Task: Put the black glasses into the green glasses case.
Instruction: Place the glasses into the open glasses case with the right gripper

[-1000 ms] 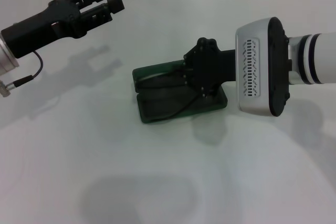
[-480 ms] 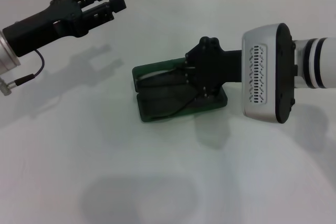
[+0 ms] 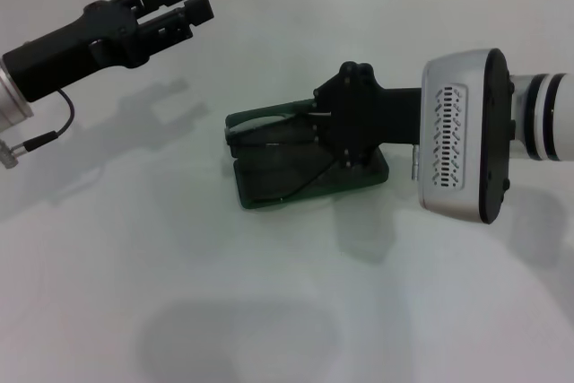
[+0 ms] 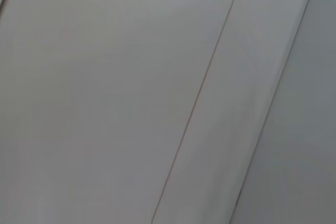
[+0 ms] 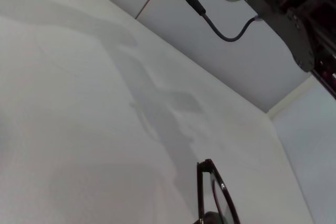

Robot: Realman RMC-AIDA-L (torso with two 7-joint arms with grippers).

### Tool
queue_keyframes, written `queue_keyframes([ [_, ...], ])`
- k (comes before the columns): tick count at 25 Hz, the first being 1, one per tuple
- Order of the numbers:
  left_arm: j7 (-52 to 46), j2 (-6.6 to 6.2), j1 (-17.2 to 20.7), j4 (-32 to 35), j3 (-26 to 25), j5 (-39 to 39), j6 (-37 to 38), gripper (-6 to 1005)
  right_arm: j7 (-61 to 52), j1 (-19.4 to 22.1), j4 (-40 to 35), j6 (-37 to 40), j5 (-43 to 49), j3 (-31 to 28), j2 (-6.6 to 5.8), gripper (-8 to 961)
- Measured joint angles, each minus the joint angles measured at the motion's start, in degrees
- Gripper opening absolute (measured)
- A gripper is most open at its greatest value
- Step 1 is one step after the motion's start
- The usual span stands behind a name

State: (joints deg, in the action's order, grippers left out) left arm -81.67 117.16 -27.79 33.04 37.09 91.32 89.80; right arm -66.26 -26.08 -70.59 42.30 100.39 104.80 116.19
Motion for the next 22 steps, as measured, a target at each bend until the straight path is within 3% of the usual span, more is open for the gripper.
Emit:
queue_keyframes([
  [10,-0.07,0.04,0.02,-0.23,-0.09,0.04,0.15,709,0.42,2.48,-1.46,0.44,0.14,1.81,-0.05,55],
  [22,-0.77,-0.10,0.25,-0.26,0.01,0.32,0.22,708,5.01,4.40,-1.70,-9.51,-0.12,7.44,0.00,55],
])
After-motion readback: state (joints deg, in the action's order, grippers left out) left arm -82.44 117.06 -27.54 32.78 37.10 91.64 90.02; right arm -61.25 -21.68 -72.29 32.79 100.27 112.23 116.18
